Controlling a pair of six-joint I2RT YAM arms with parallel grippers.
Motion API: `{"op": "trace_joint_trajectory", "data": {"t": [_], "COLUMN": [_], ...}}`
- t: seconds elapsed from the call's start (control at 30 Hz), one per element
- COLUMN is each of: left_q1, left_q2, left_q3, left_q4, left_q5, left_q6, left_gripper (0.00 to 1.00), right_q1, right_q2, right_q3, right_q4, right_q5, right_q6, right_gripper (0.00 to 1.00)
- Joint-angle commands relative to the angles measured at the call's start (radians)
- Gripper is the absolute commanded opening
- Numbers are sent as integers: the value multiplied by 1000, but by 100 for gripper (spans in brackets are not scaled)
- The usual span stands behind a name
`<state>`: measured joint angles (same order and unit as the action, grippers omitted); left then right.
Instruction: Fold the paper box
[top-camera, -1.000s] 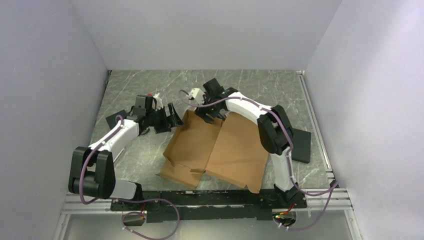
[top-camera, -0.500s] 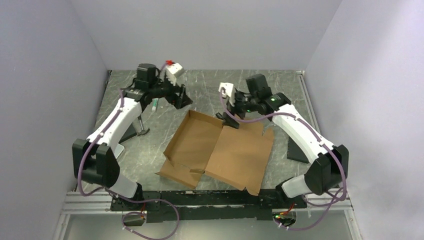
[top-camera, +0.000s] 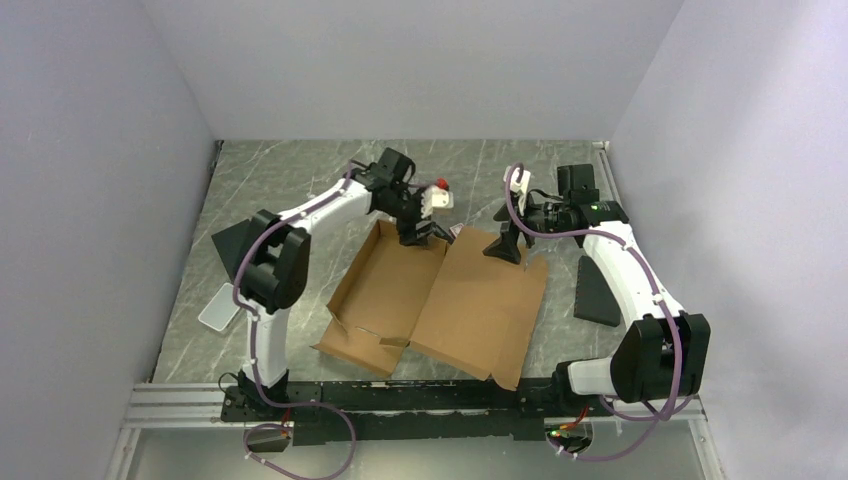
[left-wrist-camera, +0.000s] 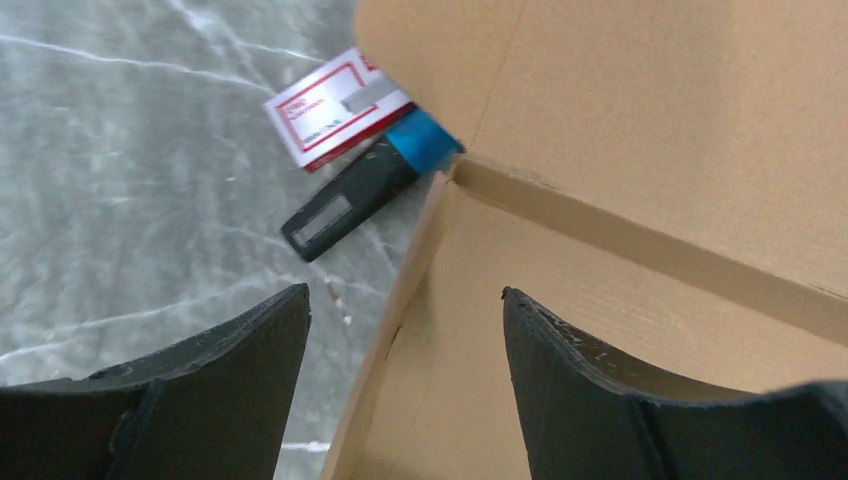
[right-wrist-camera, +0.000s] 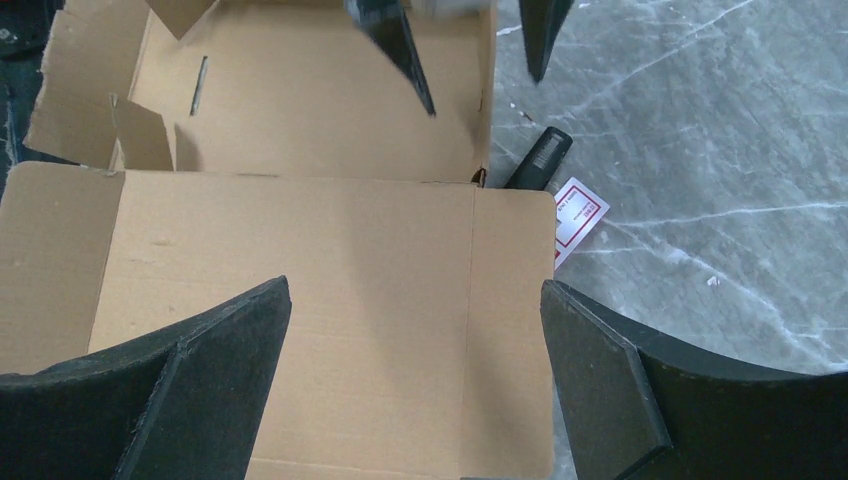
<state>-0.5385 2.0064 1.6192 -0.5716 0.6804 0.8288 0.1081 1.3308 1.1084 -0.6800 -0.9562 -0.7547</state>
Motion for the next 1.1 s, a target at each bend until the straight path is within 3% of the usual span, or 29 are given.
{"op": "trace_joint_trajectory", "data": {"t": [0.0, 0.13, 0.23, 0.47, 0.67, 0.87, 1.07], "left_q1": [-41, -63, -75, -91, -92, -88, -56], "left_q2": [46, 73, 90, 100, 60, -106, -272], "left_q3": [57, 52, 56, 19, -7, -121, -227], "left_q4": [-62, -52, -56, -18, 23, 89, 153], "left_q5": [-55, -112, -157, -249, -315, -345, -372], "left_q6": [112, 135, 146, 180, 176, 122, -63], "left_gripper": [73, 66, 54, 44, 2, 0, 0], "right_q1": [-21, -26, -27, -32, -43, -52, -66], "right_q2": [-16, -15, -13, -4, -11, -30, -51], "right_q3": [8, 5, 5, 8, 13, 26, 67], "right_q4": [20, 23, 25, 18, 2, -49, -136], "right_q5": [-82, -82, -80, -79, -96, -127, -151], "right_q6": [-31, -31, -30, -30, -41, -93, -151], "right_gripper": [99, 99, 99, 99, 99, 99, 99]}}
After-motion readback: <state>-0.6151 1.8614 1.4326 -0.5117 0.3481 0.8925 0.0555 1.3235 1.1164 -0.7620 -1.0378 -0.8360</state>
